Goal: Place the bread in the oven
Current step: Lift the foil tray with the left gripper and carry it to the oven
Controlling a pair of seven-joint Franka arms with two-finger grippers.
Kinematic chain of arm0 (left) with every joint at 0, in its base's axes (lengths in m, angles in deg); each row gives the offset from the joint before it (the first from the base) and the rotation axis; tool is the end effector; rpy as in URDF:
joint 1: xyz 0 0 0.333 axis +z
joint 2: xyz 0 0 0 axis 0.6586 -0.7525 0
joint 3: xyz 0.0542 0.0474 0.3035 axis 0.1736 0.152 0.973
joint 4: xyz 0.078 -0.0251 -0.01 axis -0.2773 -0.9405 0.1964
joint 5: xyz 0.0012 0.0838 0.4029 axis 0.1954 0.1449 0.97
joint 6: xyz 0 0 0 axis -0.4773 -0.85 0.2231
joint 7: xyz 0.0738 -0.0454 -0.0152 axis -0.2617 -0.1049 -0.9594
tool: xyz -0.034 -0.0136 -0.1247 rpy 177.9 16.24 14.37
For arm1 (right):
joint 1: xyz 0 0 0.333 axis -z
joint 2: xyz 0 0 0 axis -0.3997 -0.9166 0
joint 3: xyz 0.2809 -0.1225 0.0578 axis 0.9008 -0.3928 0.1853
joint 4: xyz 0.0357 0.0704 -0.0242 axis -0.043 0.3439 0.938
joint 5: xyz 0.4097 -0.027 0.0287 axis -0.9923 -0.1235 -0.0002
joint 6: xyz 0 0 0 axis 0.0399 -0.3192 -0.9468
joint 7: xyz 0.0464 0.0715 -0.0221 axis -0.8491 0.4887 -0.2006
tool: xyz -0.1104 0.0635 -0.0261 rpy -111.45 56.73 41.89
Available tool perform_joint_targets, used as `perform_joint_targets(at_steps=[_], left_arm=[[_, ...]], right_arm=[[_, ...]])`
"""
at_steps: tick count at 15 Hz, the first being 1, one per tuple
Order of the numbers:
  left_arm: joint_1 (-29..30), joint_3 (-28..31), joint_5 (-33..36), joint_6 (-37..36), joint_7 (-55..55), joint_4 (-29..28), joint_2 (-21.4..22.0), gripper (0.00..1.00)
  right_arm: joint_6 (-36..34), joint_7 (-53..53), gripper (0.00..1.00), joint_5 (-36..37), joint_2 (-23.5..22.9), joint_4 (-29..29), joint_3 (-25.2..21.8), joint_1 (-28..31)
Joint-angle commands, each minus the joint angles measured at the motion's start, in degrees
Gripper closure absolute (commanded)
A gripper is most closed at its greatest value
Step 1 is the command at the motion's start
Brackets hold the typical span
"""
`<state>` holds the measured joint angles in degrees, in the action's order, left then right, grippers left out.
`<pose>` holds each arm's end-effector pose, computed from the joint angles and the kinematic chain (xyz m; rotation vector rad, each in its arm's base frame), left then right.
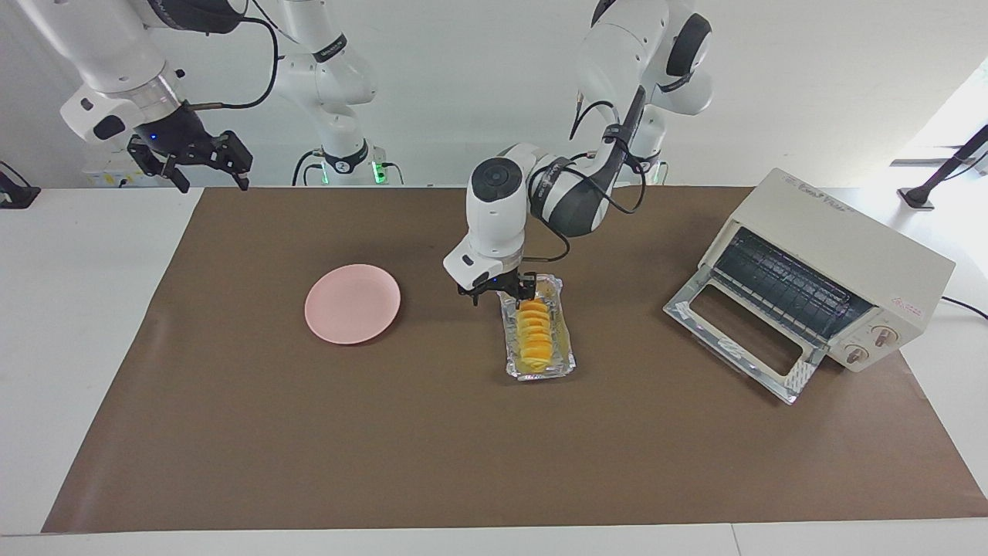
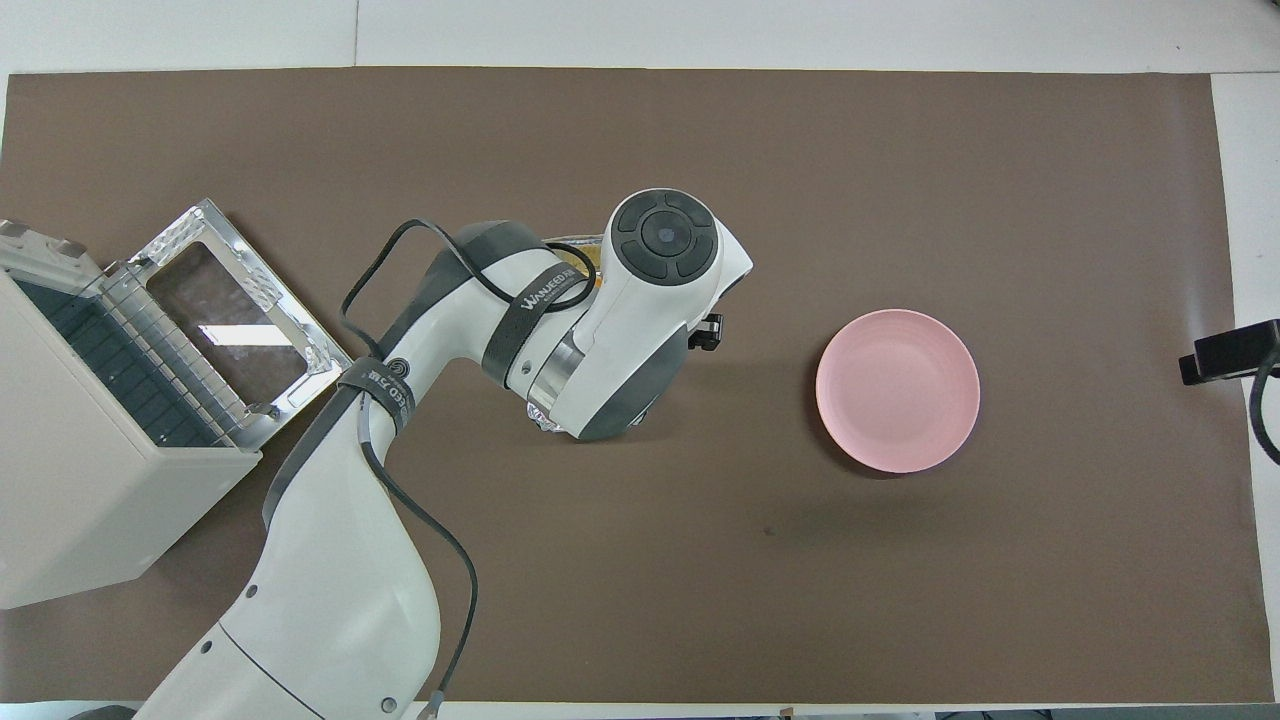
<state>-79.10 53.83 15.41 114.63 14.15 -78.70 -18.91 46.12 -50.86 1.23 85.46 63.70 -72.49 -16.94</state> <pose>0.5435 -0.4780 0.3440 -3.1022 0.3191 0.0421 0.5244 -0.0586 0.5981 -3.1231 -0.0193 0.1398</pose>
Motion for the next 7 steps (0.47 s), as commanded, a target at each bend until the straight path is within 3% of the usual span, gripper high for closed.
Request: perform_joint_targets(at_steps=[1,7], left_arm=[[0.28,0.62,2.29,0.5,0.05,1.63,-1.06,0.19],[0.38,0.62,3.44,3.84,-0.04,0.57,-1.67,0.25]], right_arm=[[1.12,0.65,0.0,0.73,1.77,1.75,0.88,0.93],[0.52,0.47,0.0,0.55,1.77,1.22,0.97,0.85]])
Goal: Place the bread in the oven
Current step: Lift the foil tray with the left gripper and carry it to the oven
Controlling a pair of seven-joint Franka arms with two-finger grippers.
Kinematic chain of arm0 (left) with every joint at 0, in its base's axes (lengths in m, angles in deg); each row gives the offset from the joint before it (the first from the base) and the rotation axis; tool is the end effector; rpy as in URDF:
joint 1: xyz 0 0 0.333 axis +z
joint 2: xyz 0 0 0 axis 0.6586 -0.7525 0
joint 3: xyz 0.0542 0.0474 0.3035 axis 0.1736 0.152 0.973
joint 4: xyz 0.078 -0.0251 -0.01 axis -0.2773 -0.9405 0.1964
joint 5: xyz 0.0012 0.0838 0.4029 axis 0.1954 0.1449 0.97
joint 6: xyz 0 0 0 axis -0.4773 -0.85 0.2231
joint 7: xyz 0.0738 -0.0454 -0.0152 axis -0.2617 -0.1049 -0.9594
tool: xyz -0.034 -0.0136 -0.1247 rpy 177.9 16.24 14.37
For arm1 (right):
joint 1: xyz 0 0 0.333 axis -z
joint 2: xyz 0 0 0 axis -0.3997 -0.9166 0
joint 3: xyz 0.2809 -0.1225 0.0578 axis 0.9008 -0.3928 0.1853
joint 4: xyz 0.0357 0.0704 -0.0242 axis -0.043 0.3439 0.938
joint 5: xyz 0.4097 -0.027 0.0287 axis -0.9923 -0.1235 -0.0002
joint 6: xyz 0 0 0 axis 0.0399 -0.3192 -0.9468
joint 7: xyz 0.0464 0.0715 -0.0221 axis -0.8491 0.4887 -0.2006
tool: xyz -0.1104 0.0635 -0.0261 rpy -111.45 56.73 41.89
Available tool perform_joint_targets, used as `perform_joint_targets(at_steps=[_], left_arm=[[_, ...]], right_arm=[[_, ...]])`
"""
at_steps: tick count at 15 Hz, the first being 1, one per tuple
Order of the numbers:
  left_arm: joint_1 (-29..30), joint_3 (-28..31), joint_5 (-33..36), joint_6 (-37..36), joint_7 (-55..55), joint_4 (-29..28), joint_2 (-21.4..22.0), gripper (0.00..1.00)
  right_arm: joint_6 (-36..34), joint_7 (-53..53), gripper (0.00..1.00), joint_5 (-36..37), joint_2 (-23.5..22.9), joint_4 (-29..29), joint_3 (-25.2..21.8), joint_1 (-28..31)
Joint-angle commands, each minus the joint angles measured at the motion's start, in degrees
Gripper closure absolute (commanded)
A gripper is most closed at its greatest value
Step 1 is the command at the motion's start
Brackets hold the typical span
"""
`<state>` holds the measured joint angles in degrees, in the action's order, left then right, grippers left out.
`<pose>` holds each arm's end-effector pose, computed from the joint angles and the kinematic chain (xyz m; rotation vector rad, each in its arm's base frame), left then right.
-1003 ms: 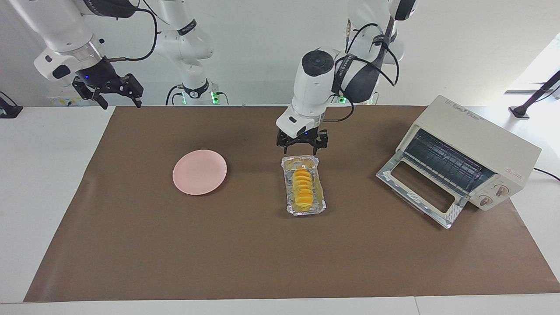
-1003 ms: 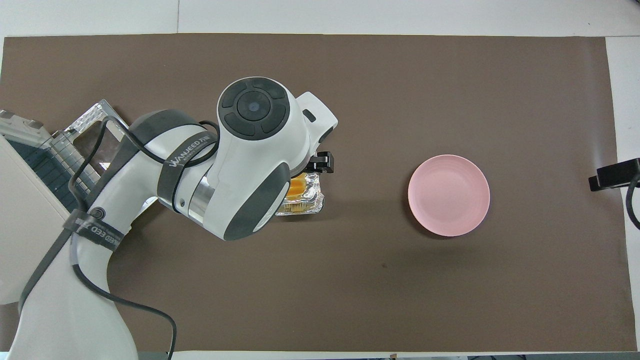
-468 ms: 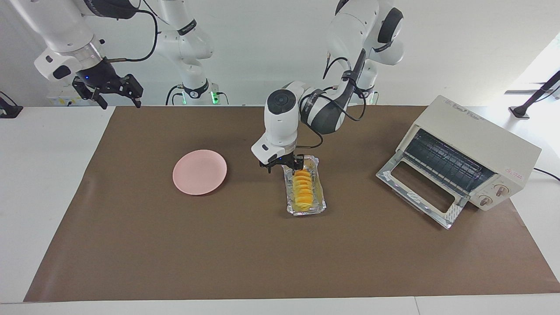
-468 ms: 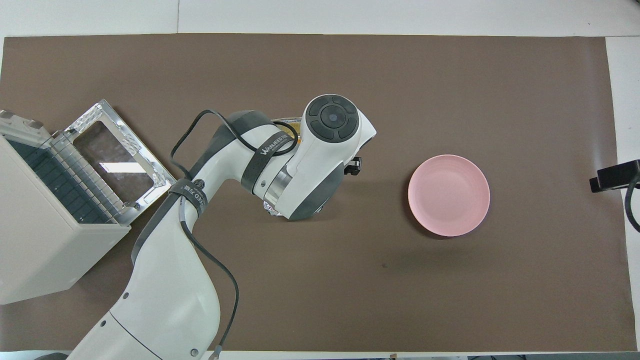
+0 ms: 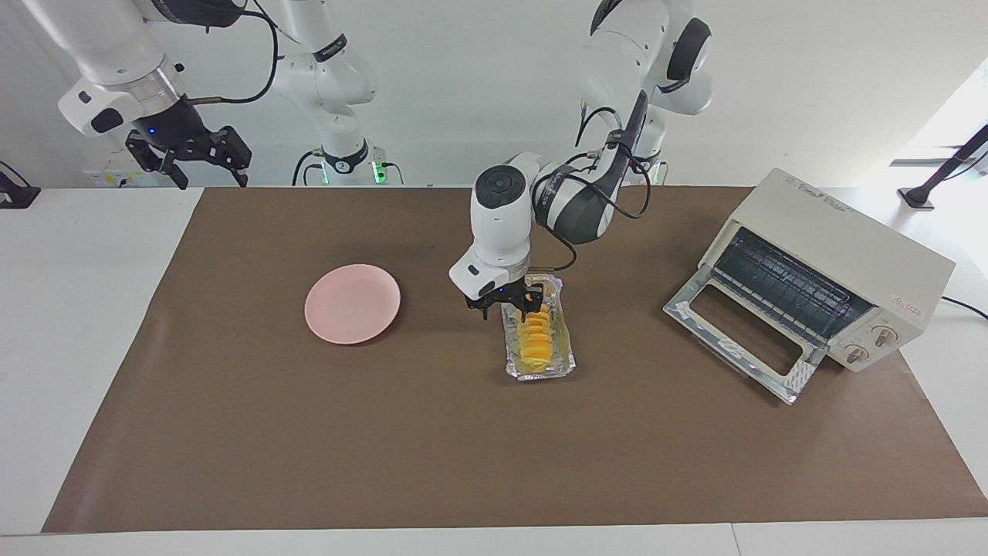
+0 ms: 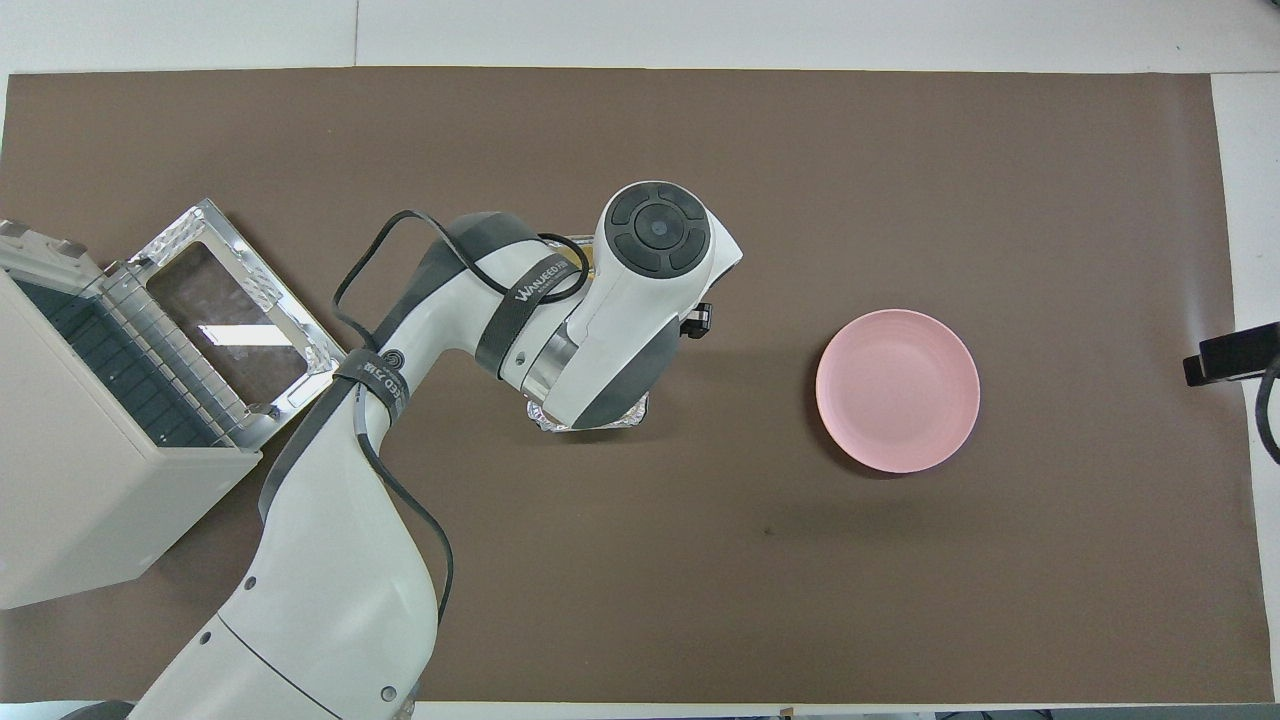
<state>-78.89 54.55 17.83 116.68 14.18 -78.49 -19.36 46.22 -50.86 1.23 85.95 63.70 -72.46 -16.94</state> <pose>0.5569 -0.4712 0.3430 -3.0842 0.3207 -0.0382 0.5224 -0.0580 0.6027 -3.1251 -0.0201 0.1239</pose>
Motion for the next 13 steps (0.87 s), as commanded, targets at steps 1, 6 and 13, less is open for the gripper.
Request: perform_joint_targets(at_steps=[1,6,13], left_arm=[[0.34,-0.09,1.02,2.14,-0.07,0.27,-1.48,0.25],[0.35,0.17,0.84,2.41,-1.99,0.45,-4.21,0.26],[-0.09,0.26,0.93,2.41,-6.05,0.27,-4.65,0.52]], right_arm=[[-0.19,0.47,0.0,0.55,1.28,1.31,0.86,0.67],[-0.82,0.38,0.0,0.55,1.28,1.31,0.94,0.58],[-0.82,0.38,0.0,0.55,1.28,1.22,0.94,0.58]])
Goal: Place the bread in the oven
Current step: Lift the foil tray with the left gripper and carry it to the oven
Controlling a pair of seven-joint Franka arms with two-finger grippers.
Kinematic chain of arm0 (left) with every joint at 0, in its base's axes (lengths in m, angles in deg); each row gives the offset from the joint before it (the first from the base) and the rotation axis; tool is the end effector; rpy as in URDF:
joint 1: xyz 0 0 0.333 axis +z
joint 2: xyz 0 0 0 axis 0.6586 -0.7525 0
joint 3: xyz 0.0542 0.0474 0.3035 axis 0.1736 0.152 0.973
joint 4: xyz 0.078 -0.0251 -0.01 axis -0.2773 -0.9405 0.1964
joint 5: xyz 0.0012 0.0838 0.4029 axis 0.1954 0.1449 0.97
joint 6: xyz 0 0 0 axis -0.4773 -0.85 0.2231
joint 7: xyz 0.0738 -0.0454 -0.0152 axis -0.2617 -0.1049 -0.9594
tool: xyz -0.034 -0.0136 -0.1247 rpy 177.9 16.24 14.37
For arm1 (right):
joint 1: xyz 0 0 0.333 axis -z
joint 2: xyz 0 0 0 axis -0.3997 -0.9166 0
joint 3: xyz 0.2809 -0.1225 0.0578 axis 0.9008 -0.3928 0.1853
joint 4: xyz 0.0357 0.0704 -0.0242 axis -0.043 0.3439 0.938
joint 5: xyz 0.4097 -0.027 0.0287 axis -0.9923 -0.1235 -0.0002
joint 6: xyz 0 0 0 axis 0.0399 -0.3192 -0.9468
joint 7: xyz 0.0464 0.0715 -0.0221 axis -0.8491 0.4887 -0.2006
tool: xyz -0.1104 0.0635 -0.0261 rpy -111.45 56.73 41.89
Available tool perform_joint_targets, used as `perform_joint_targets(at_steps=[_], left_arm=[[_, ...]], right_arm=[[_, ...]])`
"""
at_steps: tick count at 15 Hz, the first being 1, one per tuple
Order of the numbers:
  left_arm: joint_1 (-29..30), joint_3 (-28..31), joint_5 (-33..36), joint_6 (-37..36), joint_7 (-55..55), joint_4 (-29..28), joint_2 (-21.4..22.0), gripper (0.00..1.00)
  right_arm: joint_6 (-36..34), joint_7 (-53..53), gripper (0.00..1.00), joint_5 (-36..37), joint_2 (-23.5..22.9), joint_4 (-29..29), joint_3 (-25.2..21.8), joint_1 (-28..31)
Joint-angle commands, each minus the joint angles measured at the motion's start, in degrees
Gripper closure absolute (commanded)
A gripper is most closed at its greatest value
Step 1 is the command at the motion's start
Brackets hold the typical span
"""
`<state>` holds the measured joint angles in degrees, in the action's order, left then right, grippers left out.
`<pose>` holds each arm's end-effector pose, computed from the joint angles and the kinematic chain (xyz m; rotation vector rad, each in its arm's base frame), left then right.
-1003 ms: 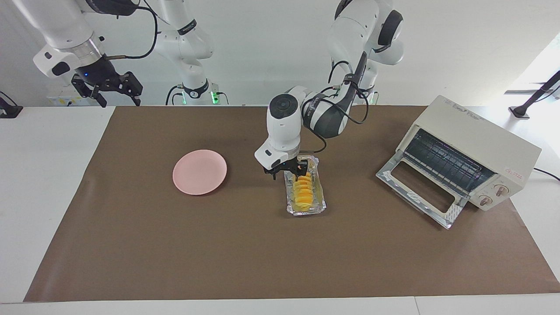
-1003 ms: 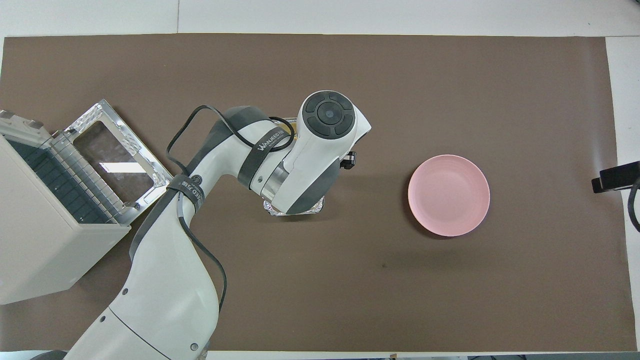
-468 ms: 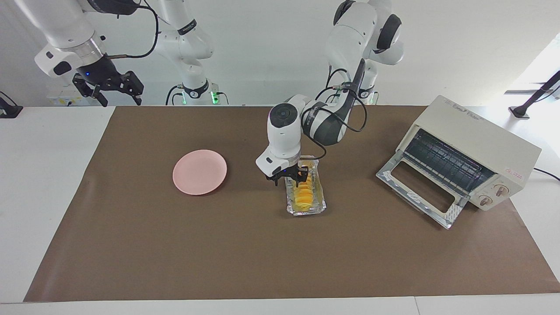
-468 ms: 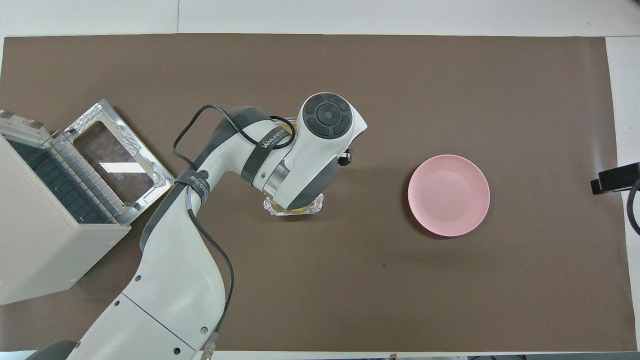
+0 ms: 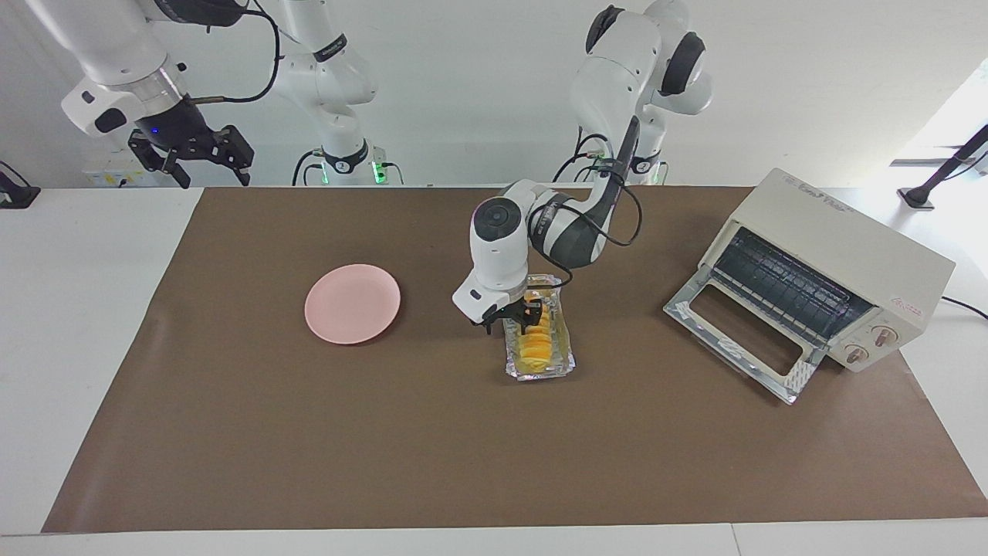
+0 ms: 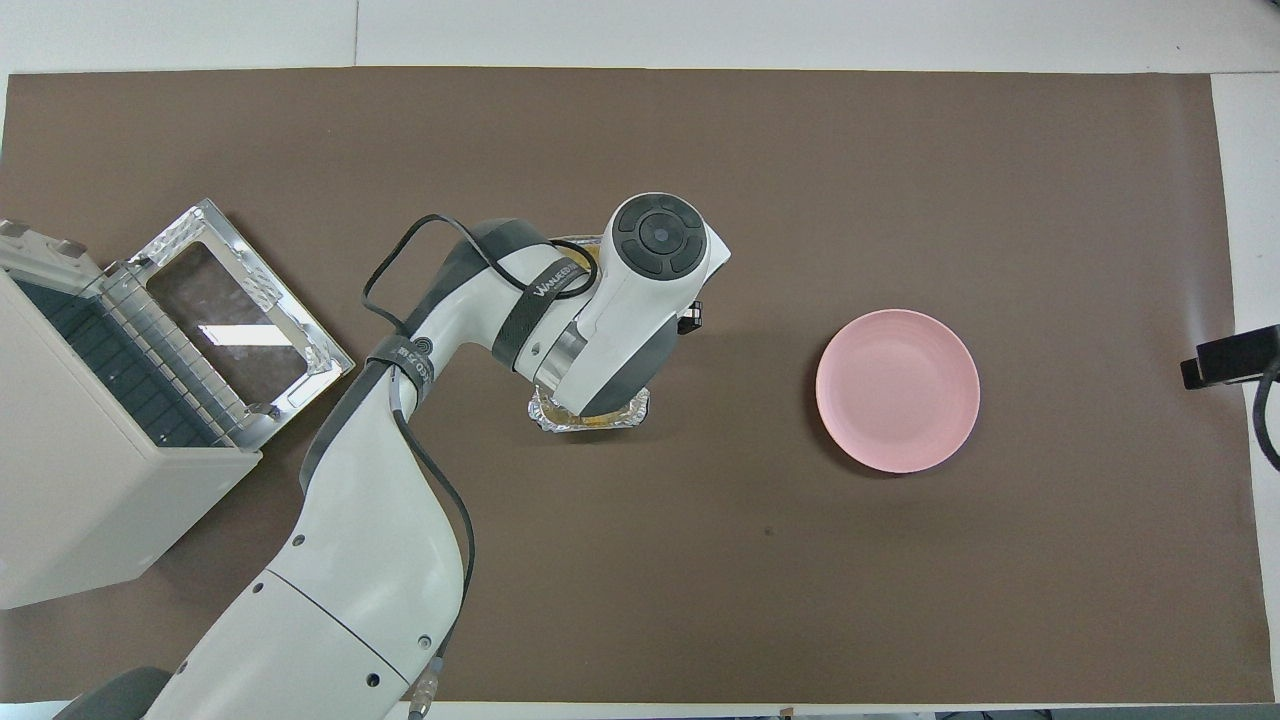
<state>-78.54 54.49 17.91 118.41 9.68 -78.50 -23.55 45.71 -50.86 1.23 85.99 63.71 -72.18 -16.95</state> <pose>0.5614 -0.4702 0.2920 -3.0735 0.1945 0.0168 0.5213 -0.0551 0.6023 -3.1243 -0.0280 0.1371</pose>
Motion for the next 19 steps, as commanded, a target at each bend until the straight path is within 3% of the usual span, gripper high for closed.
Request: perform_joint_targets(at_steps=[1,5,9,14,19], left_arm=[[-0.45,0.23,0.85,0.67,-1.63,0.2,-0.46,0.61],[-0.45,0.32,0.94,0.76,-2.68,-0.42,-0.46,1.0],[-0.54,1.98,0.94,-3.43,-3.56,0.1,-0.29,1.0],[-0.54,11.29,-0.11,-15.05,-10.15,8.54,0.06,1.0],[3.49,19.13,-2.13,-14.54,-11.48,8.37,1.21,1.0]], right_arm=[[-0.3,0.38,0.0,0.55,1.24,1.21,0.66,0.6],[-0.3,0.38,0.0,0.55,1.24,1.29,0.66,0.6],[-0.3,0.38,0.0,0.55,1.24,1.21,0.66,0.6],[-0.3,0.38,0.0,0.55,1.24,1.21,0.66,0.6],[-0.3,0.38,0.0,0.55,1.24,1.21,0.66,0.6]])
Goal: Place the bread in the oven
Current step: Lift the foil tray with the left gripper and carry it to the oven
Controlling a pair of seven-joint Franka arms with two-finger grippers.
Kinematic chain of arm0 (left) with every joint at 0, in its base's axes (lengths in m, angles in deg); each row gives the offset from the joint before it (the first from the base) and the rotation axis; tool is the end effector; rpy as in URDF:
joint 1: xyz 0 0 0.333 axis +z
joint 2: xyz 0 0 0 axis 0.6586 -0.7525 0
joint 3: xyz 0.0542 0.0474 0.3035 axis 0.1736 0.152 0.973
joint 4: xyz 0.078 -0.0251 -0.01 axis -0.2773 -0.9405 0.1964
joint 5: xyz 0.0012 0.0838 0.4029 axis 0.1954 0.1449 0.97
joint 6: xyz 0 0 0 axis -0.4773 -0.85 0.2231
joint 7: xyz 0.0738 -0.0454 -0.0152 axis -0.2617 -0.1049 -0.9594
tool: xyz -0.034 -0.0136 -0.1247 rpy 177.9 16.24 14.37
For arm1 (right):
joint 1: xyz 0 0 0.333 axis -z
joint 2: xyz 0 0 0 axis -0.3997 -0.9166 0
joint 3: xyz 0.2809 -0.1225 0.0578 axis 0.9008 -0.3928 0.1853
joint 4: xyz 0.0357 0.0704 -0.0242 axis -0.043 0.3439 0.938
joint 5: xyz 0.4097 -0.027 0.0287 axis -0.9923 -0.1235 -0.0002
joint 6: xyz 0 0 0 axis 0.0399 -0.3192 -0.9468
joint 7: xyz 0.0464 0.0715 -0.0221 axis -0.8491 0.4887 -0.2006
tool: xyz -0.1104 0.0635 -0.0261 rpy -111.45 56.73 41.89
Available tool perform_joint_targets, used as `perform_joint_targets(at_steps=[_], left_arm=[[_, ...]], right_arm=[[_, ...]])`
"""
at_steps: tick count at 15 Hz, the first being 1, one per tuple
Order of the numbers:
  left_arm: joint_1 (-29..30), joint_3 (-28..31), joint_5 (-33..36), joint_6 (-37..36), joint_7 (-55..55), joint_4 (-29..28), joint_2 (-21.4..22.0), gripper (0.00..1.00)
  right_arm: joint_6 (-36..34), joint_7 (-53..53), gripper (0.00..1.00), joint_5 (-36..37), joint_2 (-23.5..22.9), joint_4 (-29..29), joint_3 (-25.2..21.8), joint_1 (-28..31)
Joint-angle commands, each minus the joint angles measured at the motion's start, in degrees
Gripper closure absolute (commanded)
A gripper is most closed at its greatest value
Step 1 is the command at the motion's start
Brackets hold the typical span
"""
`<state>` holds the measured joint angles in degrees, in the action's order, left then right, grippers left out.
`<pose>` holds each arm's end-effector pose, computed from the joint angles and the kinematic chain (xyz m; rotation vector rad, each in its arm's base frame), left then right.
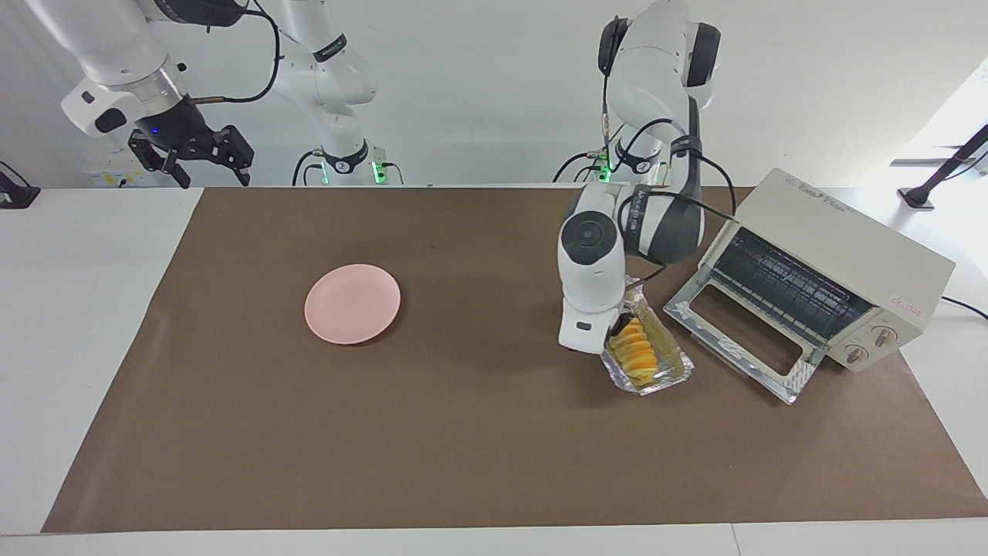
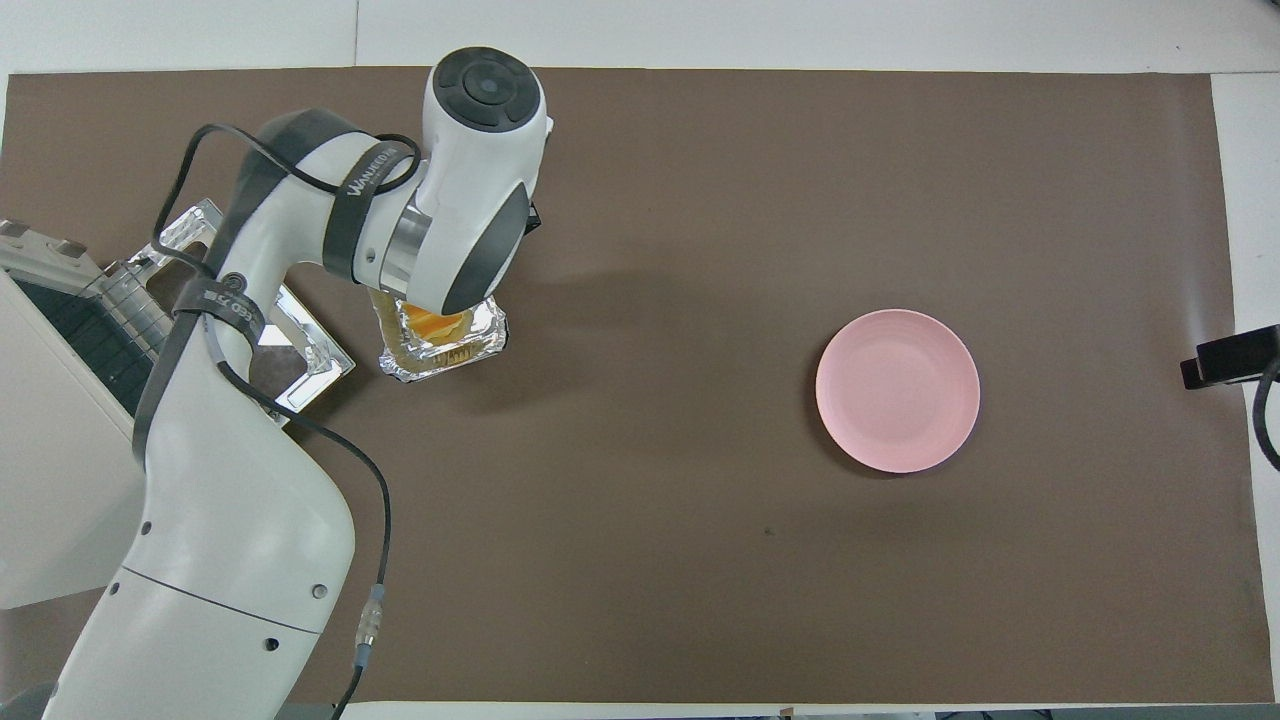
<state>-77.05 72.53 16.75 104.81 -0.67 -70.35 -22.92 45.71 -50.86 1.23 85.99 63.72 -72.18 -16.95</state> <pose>0.6666 -0.2970 0.3614 -2.8490 -0.5284 -0.0374 0.5213 -0.0551 0.6022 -3.1243 -0.0280 0.1374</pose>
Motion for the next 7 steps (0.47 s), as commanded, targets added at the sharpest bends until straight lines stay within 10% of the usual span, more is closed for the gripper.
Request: perform_joint_targets(at_steps=[1,7], left_arm=[[3.76,1.18,-0.97,-0.93,-0.96,0.04,0.75,1.0],[13.18,1.18,-0.8,-4.61,6.33,-1.54,3.74,1.0]], right_arm=[[-0.3,0.38,0.0,0.55,1.24,1.2,0.66,0.6],[-0.3,0.38,0.0,0.55,1.24,1.2,0.66,0.6]])
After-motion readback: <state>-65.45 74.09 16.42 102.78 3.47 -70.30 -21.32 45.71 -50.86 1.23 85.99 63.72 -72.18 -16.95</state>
